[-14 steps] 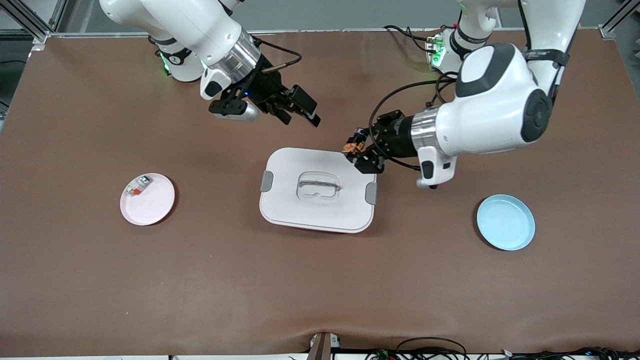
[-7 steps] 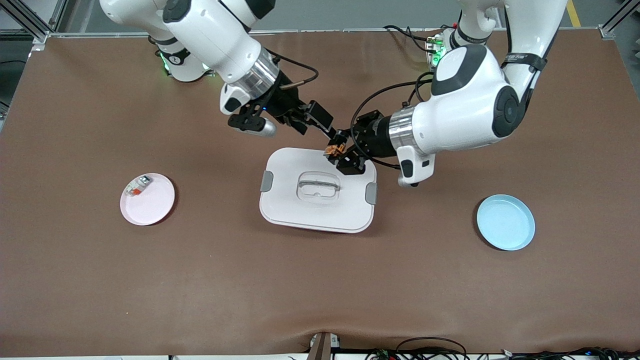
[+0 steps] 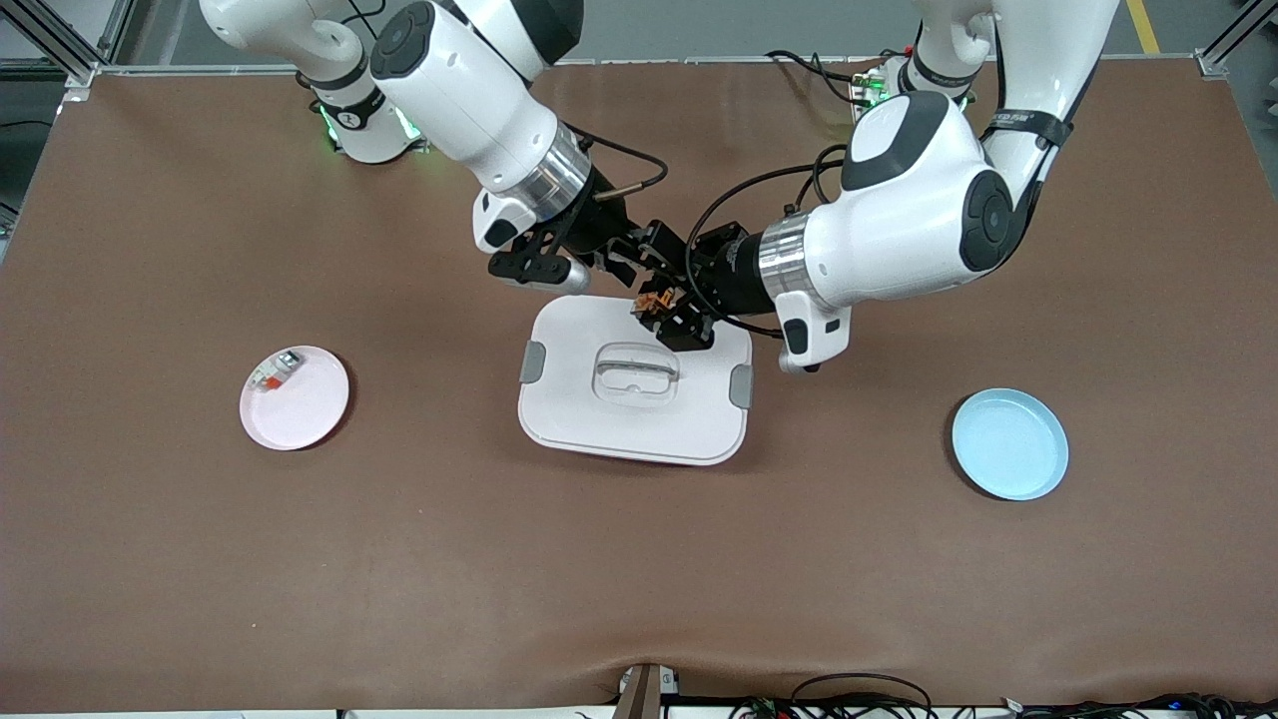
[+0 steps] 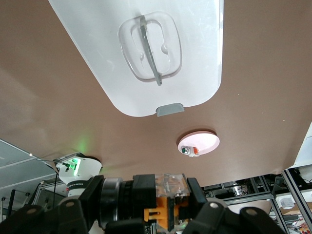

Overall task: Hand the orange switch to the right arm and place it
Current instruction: 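Carry the switch above the box while the right gripper reaches toward it, then grasp the orange switch with the right gripper beside the left gripper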

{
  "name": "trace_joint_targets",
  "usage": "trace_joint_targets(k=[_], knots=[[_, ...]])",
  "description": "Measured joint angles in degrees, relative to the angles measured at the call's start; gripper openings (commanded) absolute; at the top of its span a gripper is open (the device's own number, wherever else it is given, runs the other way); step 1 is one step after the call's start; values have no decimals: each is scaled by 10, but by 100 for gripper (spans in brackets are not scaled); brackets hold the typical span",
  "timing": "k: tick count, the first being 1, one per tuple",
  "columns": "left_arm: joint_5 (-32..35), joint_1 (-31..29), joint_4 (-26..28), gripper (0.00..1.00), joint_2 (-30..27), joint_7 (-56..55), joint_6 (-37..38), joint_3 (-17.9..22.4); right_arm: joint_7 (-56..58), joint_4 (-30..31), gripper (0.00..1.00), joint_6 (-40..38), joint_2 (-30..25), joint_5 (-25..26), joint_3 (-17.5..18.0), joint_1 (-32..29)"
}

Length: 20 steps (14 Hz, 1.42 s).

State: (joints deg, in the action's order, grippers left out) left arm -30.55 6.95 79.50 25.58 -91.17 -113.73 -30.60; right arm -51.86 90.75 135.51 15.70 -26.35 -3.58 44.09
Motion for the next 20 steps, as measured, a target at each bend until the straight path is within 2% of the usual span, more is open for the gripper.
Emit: trace_joint_targets(k=[6,8,10,12,14,15,18,19,20], knots=[[0,0,-1,0,0,0,0,0,20,-3,100,0,0,0,-4,-9],[0,0,-2,0,0,0,0,0,27,-3,78,0,0,0,-4,-9],[0,0,-3,0,0,0,0,0,31,-3,50,0,1,0,-4,-9],[0,2,-2,0,3,0,0,0,32,-6,36,3,2,0,-3,-8],[0,3,-2,0,5,0,0,0,39,-8,8,1,2,0,-3,-8],[0,3,-2,0,5,0,0,0,39,-8,0,1,3,0,-3,-8],[0,3,-2,0,6,0,0,0,40,-8,0,1,3,0,-3,-8],[0,3,-2,17,6,0,0,0,40,-9,0,2,4,0,-3,-8],[0,3,-2,48,7,0,0,0,40,-9,0,2,5,0,-3,-8]])
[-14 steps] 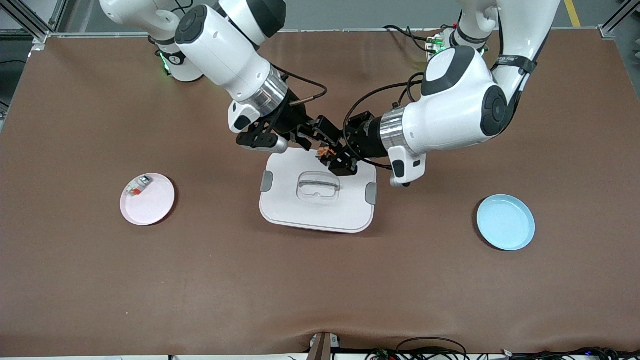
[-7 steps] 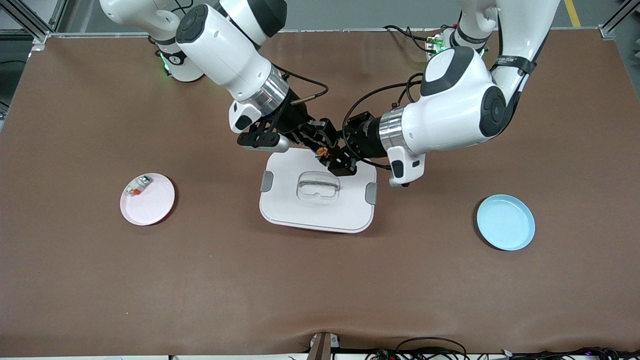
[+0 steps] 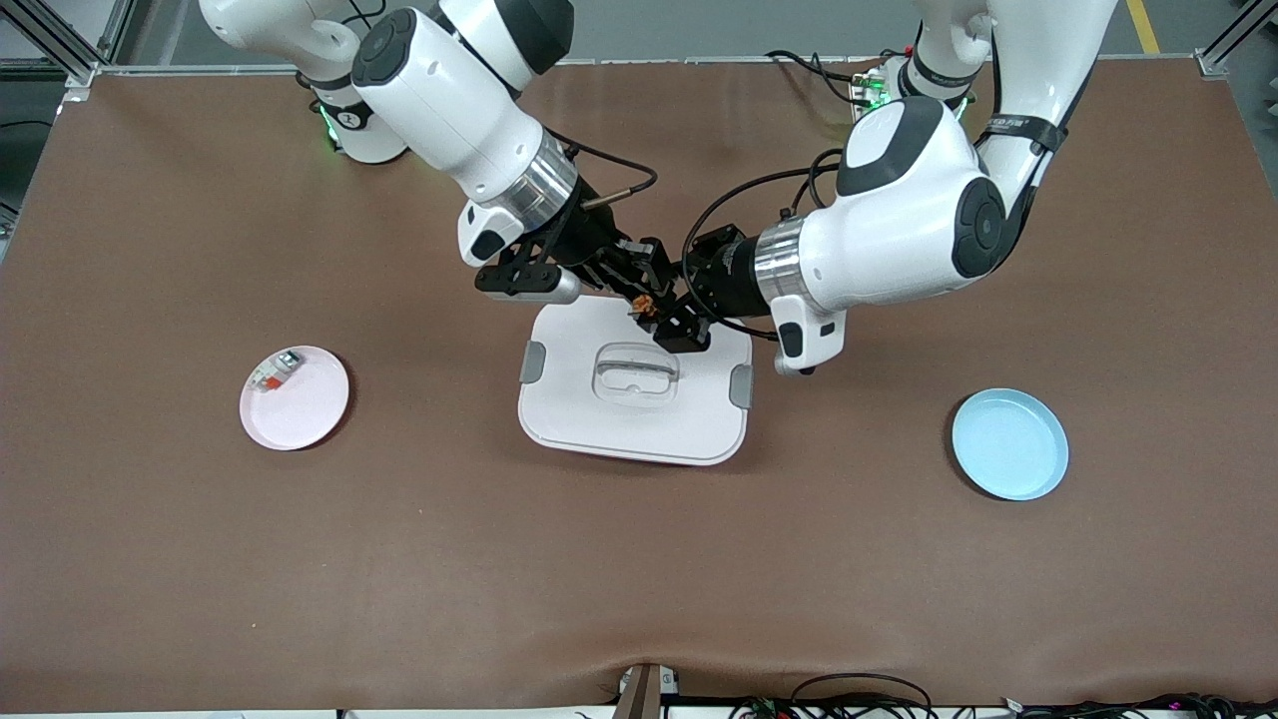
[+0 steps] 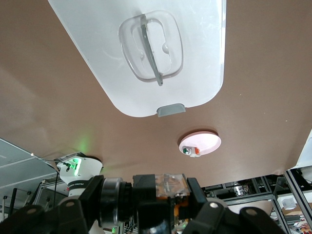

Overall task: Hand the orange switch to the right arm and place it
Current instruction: 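Grasp the orange switch with the right gripper beside the left gripper, then open the left gripper and withdraw it while the right gripper carries the switch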

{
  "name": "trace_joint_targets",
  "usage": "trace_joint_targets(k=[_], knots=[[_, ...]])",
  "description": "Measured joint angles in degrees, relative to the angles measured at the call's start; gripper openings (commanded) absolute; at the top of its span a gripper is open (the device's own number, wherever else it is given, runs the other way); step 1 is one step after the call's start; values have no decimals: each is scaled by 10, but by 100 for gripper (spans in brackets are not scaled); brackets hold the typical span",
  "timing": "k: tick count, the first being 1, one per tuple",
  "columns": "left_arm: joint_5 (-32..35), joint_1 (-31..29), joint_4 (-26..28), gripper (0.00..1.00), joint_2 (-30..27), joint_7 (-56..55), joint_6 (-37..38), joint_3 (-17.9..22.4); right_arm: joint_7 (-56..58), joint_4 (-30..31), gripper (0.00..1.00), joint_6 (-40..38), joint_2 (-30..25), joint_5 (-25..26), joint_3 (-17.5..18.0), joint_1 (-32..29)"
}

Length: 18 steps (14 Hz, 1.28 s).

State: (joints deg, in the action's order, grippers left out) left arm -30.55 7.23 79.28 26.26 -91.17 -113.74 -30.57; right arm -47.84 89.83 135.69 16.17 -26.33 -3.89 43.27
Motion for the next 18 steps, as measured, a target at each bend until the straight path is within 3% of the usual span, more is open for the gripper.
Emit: trace_joint_targets(k=[1,10,14,18], knots=[[0,0,0,99,0,0,0,0,0,-1,0,0,1,0,0,0],[0,-15,-14,100,-3,1,-1,1,0,-12,0,-24,6,0,-3,-1],[12,-58,-17,100,-18,44,0,2,34,-59,0,-166,5,16,-9,-26],[99,-85,-19,100,-42,96,0,2,147,-99,0,-309,-6,41,-12,-76]])
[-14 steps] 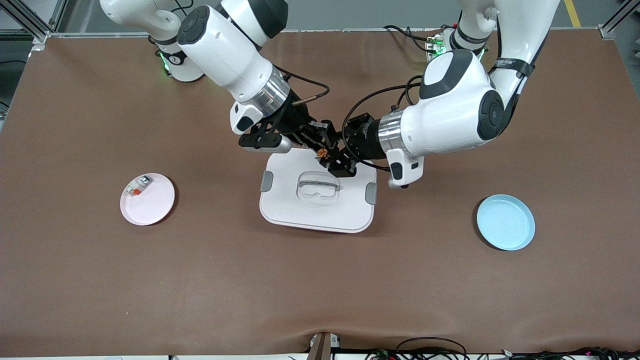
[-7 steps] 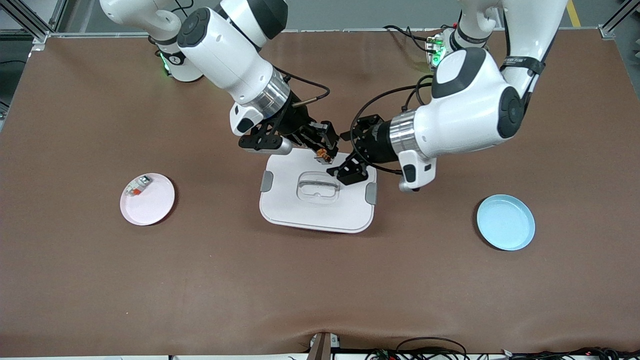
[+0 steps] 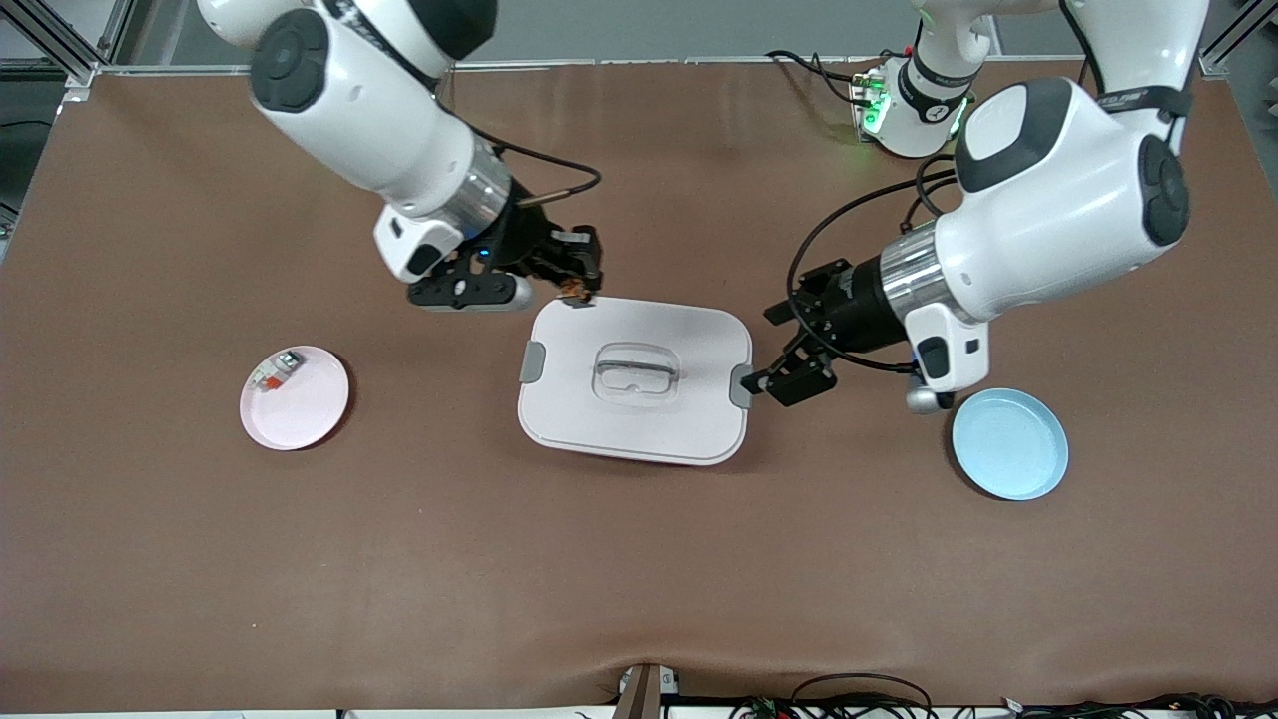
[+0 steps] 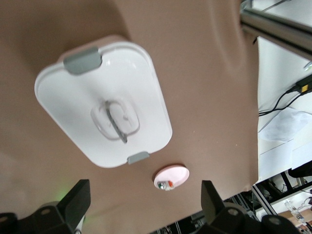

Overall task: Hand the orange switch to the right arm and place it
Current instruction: 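Open the left gripper and withdraw it while the right gripper carries the switch, then move the right gripper over the white plate and lower the switch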

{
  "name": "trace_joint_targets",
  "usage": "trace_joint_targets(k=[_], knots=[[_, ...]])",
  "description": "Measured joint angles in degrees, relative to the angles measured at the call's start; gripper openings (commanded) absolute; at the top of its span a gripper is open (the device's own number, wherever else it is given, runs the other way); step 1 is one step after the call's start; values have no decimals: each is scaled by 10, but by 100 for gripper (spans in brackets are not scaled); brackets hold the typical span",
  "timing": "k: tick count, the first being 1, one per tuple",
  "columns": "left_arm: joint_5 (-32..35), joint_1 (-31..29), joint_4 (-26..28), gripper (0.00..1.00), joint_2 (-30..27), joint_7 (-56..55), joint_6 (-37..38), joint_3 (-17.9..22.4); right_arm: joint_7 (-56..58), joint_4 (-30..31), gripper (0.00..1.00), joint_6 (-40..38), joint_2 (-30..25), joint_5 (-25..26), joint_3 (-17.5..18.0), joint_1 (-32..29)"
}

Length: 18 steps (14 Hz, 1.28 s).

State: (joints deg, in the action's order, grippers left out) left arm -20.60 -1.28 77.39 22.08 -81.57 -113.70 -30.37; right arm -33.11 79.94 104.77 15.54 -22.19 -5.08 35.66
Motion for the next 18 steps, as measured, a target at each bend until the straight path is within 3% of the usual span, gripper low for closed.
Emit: trace_joint_targets(k=[4,9,15,18], knots=[[69,-42,0,100,-27,138,30,1,129,-2,0,-101,-27,87,-1,-33],[228,-56,0,100,-29,281,93,0,325,1,0,-182,-52,172,-2,-88],[336,-91,3,100,-29,463,180,5,654,33,0,-181,-76,235,-5,-201],[347,-118,3,100,-29,534,197,6,805,73,0,-114,-76,248,-5,-251]])
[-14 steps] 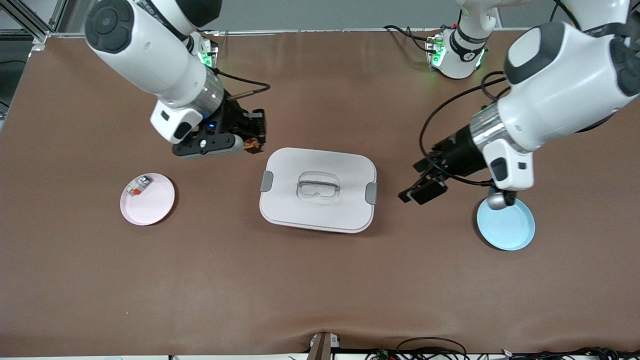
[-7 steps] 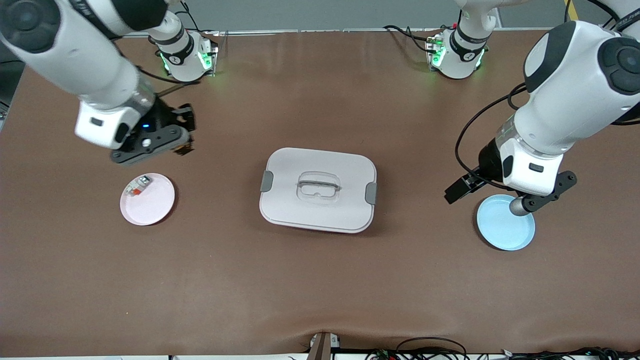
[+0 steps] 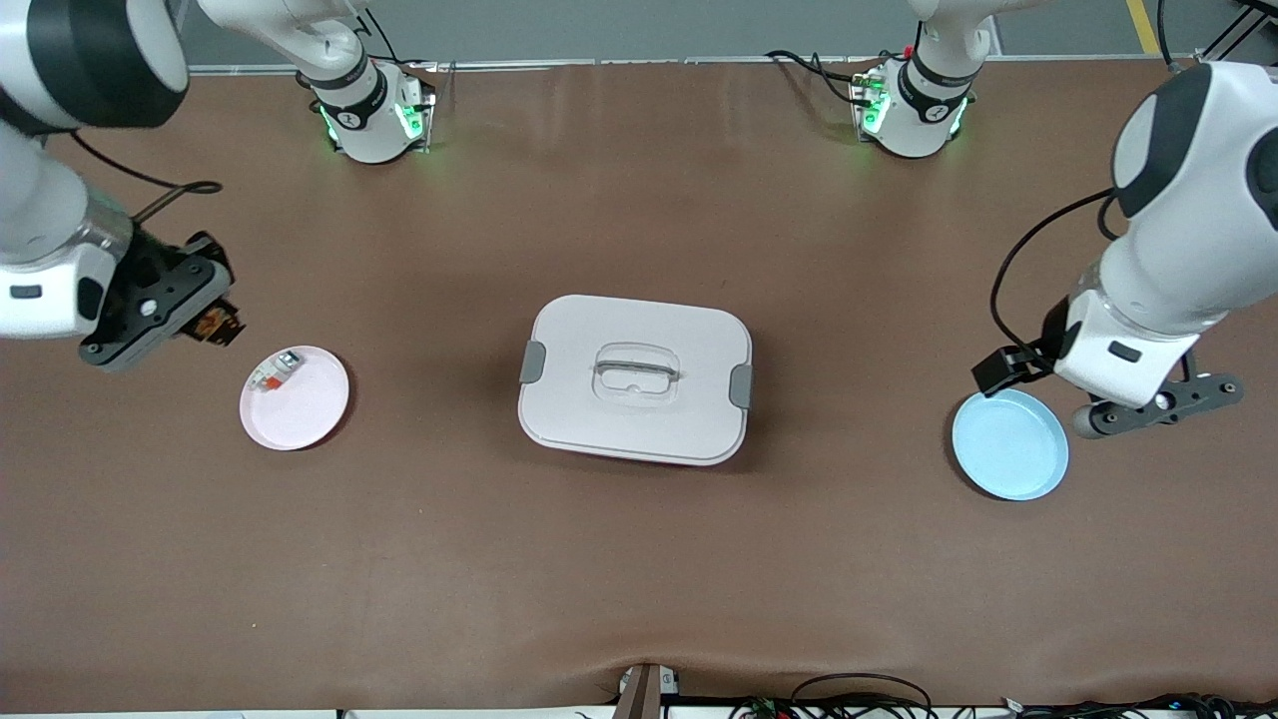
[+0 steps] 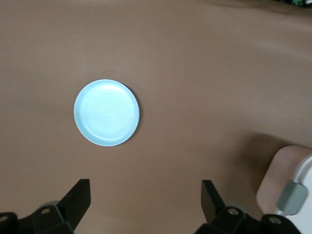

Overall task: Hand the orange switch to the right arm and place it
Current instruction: 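Move the right gripper over the white plate and lower the switch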

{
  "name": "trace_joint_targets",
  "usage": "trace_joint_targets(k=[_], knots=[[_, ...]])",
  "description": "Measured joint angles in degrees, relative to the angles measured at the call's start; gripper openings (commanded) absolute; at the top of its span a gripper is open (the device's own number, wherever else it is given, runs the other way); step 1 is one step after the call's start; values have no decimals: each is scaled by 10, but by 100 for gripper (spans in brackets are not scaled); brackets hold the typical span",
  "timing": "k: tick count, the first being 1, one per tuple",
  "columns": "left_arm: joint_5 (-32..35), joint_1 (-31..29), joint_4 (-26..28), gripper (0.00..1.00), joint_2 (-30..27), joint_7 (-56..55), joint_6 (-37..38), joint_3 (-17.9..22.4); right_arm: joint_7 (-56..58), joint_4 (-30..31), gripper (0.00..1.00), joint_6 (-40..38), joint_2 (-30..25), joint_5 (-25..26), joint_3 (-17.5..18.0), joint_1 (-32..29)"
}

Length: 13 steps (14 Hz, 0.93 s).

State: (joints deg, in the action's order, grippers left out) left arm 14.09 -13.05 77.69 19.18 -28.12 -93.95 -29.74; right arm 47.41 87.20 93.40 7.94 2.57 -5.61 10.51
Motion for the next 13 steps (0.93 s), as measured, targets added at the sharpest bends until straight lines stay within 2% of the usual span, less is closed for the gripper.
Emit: trace_joint_targets(k=[4,8,10,13], knots=[[0,-20,0,100,-3,24,34,0,164,98,0,151,2,6,0,-51],[0,-24,0,100,-23,47,38,5,238,185,0,277,4,12,0,-74],[-19,-6,2,100,-45,84,41,46,272,214,0,304,7,12,0,-79],[-74,65,24,100,-92,140,43,166,293,250,0,354,20,12,0,-84]])
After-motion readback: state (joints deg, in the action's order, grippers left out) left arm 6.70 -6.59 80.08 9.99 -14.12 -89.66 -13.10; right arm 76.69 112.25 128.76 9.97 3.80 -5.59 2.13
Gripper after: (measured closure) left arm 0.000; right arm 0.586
